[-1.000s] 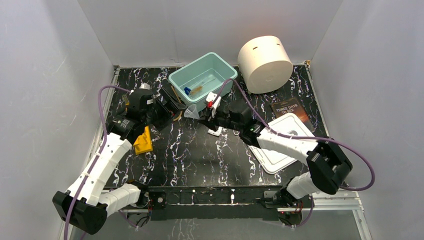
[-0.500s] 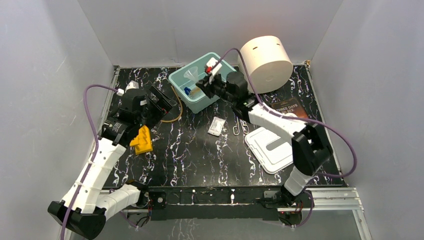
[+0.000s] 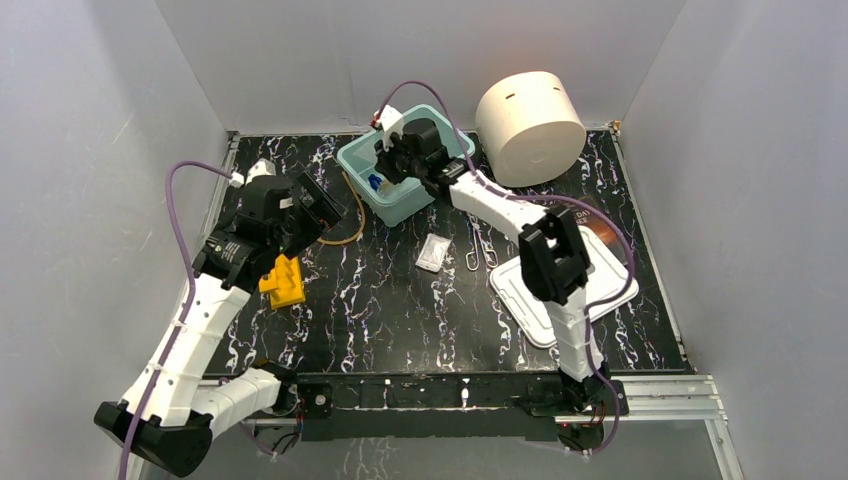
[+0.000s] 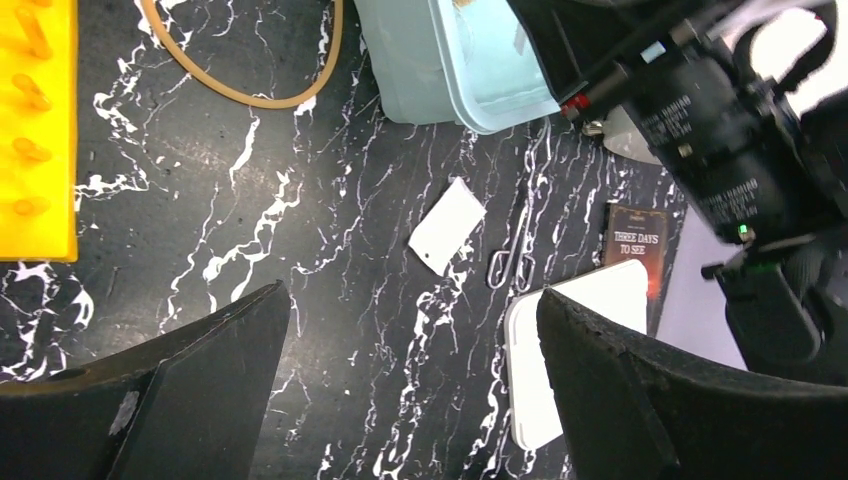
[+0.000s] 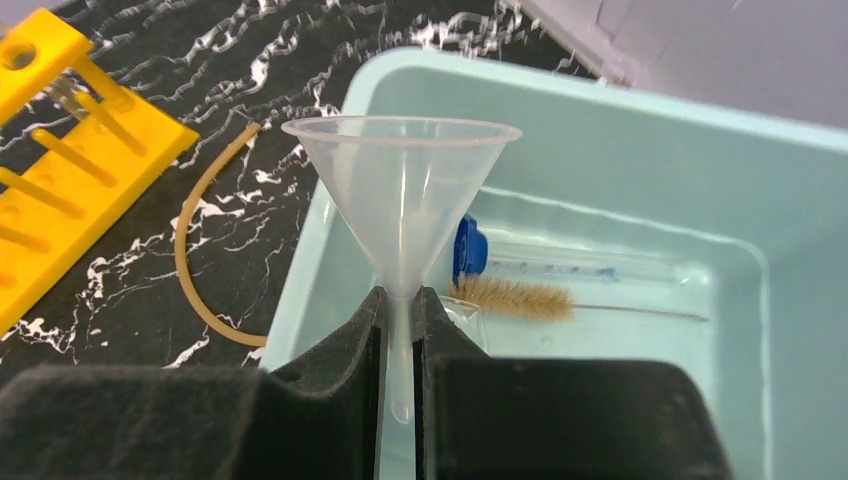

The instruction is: Organize the chemistry lab equipment

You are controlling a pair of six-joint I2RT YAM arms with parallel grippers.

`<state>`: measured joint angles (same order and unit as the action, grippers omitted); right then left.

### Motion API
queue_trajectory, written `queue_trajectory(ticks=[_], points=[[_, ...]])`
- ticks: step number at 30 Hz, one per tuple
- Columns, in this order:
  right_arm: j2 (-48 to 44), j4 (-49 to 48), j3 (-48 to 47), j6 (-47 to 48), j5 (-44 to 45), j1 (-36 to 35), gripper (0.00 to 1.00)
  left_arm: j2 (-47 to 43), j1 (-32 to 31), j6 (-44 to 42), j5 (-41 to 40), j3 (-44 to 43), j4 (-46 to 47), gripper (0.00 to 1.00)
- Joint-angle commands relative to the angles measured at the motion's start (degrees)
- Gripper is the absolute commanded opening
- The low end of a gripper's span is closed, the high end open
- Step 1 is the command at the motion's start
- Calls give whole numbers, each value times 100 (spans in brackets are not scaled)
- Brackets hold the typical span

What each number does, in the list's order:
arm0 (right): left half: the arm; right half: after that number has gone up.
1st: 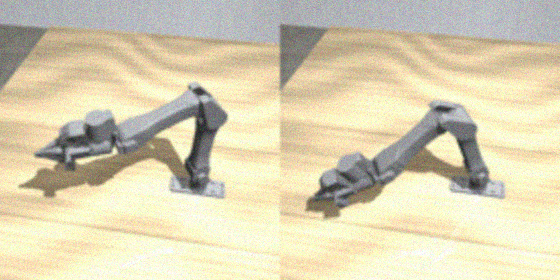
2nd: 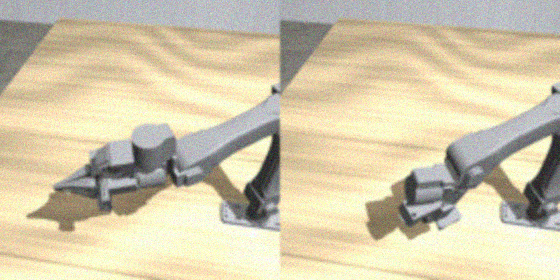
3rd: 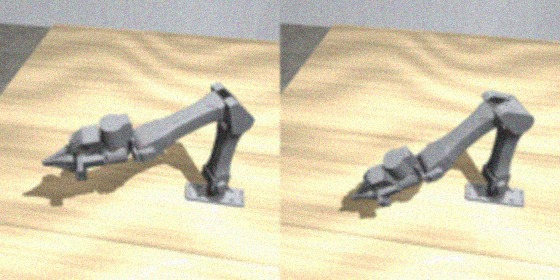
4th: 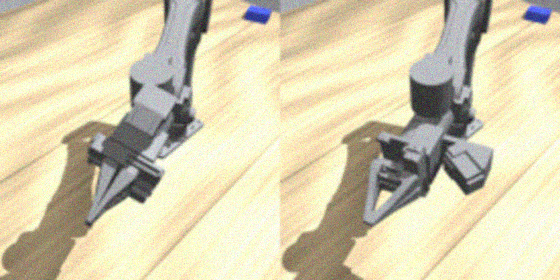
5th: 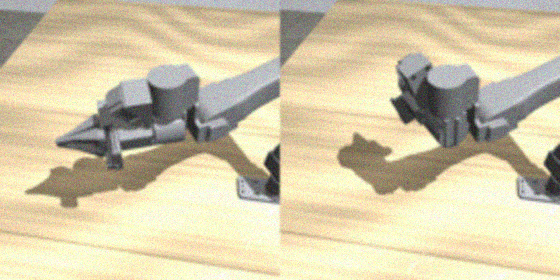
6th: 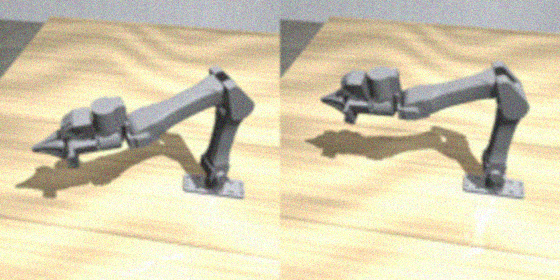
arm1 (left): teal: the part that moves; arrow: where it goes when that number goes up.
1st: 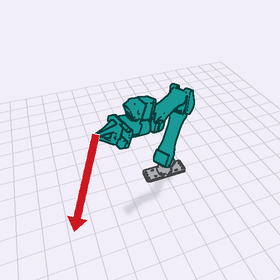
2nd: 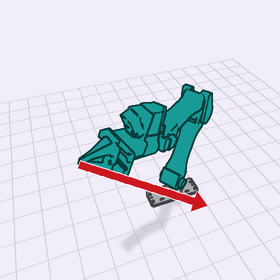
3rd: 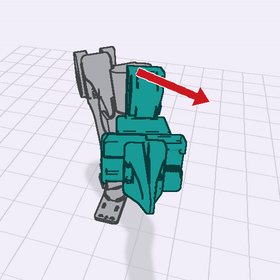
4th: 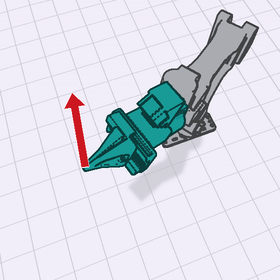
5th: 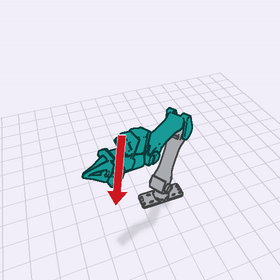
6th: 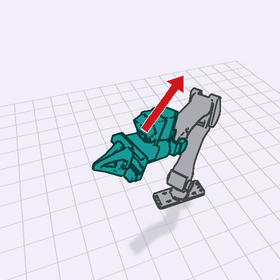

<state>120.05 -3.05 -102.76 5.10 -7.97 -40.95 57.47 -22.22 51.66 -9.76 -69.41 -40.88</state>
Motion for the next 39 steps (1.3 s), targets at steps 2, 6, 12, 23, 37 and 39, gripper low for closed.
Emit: queue_trajectory(ticks=[2,6,12,23,37,39], points=[[820,1577,-1596,-573,279,0,0,58,33,-320,-343,-294,-124,93],[1196,2217,-2208,-893,392,3,0,147,36,-459,-375,-387,-142,94],[1359,3186,-2457,-1131,340,8,0,129,42,-481,-387,-280,-81,94],[1170,3893,-2207,-1279,79,-3,0,176,42,-521,-323,-195,9,94],[2343,4546,-4036,-1215,270,-1,10,89,42,-596,-424,-143,-54,95],[2398,4546,-4093,-1236,274,-6,13,72,42,-596,-458,-142,-75,95]])
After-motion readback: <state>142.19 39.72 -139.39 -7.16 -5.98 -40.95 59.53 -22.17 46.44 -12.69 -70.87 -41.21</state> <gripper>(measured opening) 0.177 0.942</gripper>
